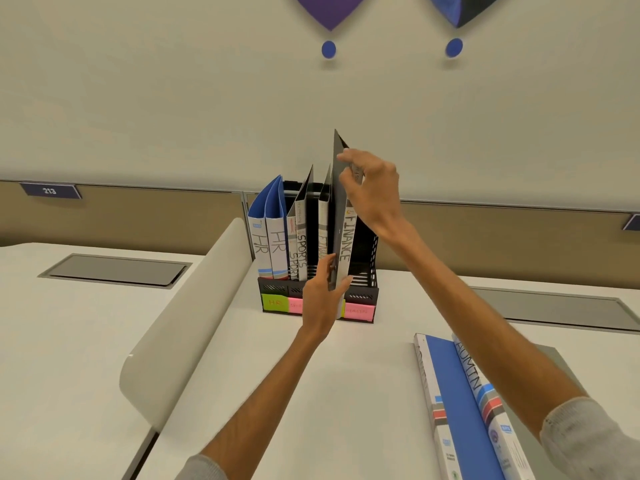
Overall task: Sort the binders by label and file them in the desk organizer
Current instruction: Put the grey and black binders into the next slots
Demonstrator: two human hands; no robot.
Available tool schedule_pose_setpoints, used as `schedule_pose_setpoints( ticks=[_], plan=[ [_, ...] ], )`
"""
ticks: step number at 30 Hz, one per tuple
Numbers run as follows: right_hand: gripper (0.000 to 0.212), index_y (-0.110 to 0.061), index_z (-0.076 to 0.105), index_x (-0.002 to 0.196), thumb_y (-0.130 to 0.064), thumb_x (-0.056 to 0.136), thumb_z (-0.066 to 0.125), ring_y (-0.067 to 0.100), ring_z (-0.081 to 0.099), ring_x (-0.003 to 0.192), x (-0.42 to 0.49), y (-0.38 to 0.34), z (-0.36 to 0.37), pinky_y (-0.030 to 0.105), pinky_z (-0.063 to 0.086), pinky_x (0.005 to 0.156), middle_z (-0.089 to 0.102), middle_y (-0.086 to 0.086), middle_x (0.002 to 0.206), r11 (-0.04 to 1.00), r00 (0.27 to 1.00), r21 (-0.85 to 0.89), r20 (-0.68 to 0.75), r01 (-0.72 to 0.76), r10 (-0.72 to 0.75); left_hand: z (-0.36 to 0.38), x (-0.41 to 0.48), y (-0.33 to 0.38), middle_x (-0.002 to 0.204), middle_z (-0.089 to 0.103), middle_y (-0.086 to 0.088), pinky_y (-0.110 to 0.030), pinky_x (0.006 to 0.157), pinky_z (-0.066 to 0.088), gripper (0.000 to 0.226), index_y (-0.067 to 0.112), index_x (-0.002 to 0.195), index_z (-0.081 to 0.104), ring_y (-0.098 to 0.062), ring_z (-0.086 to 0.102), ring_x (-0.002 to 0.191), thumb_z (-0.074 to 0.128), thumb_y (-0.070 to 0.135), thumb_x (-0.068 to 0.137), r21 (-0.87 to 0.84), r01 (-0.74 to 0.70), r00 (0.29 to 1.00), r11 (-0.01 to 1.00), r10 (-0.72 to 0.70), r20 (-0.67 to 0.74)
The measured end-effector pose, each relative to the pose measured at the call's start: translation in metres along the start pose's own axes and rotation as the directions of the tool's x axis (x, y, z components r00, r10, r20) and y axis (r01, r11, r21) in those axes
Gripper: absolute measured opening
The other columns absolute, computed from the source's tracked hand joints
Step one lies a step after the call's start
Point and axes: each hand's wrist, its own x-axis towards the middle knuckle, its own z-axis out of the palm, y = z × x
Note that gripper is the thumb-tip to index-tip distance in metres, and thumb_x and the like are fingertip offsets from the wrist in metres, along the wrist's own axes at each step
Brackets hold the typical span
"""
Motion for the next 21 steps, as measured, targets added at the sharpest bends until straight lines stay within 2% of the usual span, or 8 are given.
schedule_pose_setpoints(
  ticks=[3,5,6,9,10,14,19,21],
  plan=[
    [0.029,-0.009,0.068,0.117,-0.010,0.091,0.055,0.018,0.064,0.113,0.000,-0.001,0.003,0.038,0.049,0.100,0.068,0.006,0.122,0.998,0.999,-0.047,-0.009,0.033,-0.034,0.001,-0.005,-0.009,0.101,0.054,0.048,-0.008,0.081,0.053,0.054,0.037,0.135,0.041,0.025,0.056,0.090,0.068,0.031,0.089,0.056,0.027,1.000,0.998,-0.027,0.013],
    [0.030,-0.011,0.066,0.120,-0.011,0.093,0.054,0.019,0.061,0.119,-0.001,-0.002,0.006,0.039,0.046,0.104,0.064,0.006,0.128,0.996,0.998,-0.075,0.027,0.051,-0.049,0.002,-0.006,-0.010,0.104,0.063,0.029,-0.004,0.074,0.050,0.054,0.036,0.137,0.038,0.017,0.061,0.086,0.065,0.035,0.091,0.109,0.022,1.000,0.994,-0.021,-0.007],
    [0.031,-0.011,0.064,0.122,-0.011,0.093,0.054,0.018,0.058,0.122,-0.002,-0.002,0.007,0.037,0.044,0.105,0.061,0.006,0.132,0.995,0.997,-0.088,0.054,0.054,-0.049,0.002,-0.005,-0.011,0.104,0.068,0.018,-0.010,0.071,0.053,0.054,0.033,0.140,0.037,0.007,0.065,0.084,0.062,0.037,0.092,0.150,0.024,1.000,0.988,-0.023,-0.009],
    [0.035,-0.012,0.059,0.128,-0.007,0.093,0.053,0.015,0.057,0.122,-0.004,0.001,0.012,0.012,0.034,0.099,0.054,0.004,0.139,0.993,0.994,-0.105,0.095,0.059,-0.049,0.003,-0.001,-0.016,0.092,0.073,-0.004,-0.031,0.061,0.057,0.057,0.024,0.147,0.033,-0.019,0.069,0.072,0.055,0.039,0.096,0.338,0.054,0.999,0.940,-0.051,-0.018],
    [0.036,-0.011,0.058,0.128,-0.006,0.093,0.052,0.014,0.058,0.120,-0.004,0.003,0.013,0.008,0.032,0.096,0.053,0.004,0.139,0.993,0.994,-0.102,0.092,0.062,-0.053,0.003,0.000,-0.016,0.087,0.073,-0.006,-0.032,0.057,0.055,0.057,0.022,0.147,0.034,-0.021,0.068,0.068,0.055,0.037,0.096,0.406,0.052,0.999,0.912,-0.050,-0.015],
    [0.036,-0.011,0.056,0.126,-0.003,0.092,0.051,0.015,0.055,0.124,0.001,0.010,0.018,0.022,0.038,0.096,0.051,0.004,0.139,0.995,0.995,-0.083,0.088,0.060,-0.052,0.002,0.004,-0.017,0.089,0.073,-0.011,-0.034,0.049,0.054,0.053,0.007,0.139,0.049,-0.026,0.067,0.057,0.067,0.022,0.091,0.574,-0.079,0.997,0.815,0.063,0.048],
    [0.035,-0.013,0.056,0.126,-0.003,0.093,0.050,0.015,0.050,0.129,0.009,0.015,0.026,0.030,0.037,0.102,0.048,0.003,0.141,0.998,0.993,-0.054,0.115,0.043,-0.037,0.003,0.016,-0.024,0.096,0.074,-0.008,-0.032,0.063,0.051,0.050,0.014,0.146,0.039,-0.023,0.069,0.077,0.049,0.032,0.100,0.577,0.040,0.998,0.816,-0.059,0.014],
    [0.035,-0.013,0.055,0.126,-0.002,0.093,0.050,0.016,0.049,0.130,0.015,0.016,0.030,0.026,0.034,0.100,0.047,0.003,0.142,0.998,0.991,-0.060,0.128,0.034,-0.026,0.005,0.021,-0.026,0.100,0.073,-0.007,-0.033,0.067,0.052,0.049,0.015,0.146,0.039,-0.022,0.069,0.081,0.047,0.033,0.101,0.567,0.057,0.997,0.822,-0.076,0.011]
  ],
)
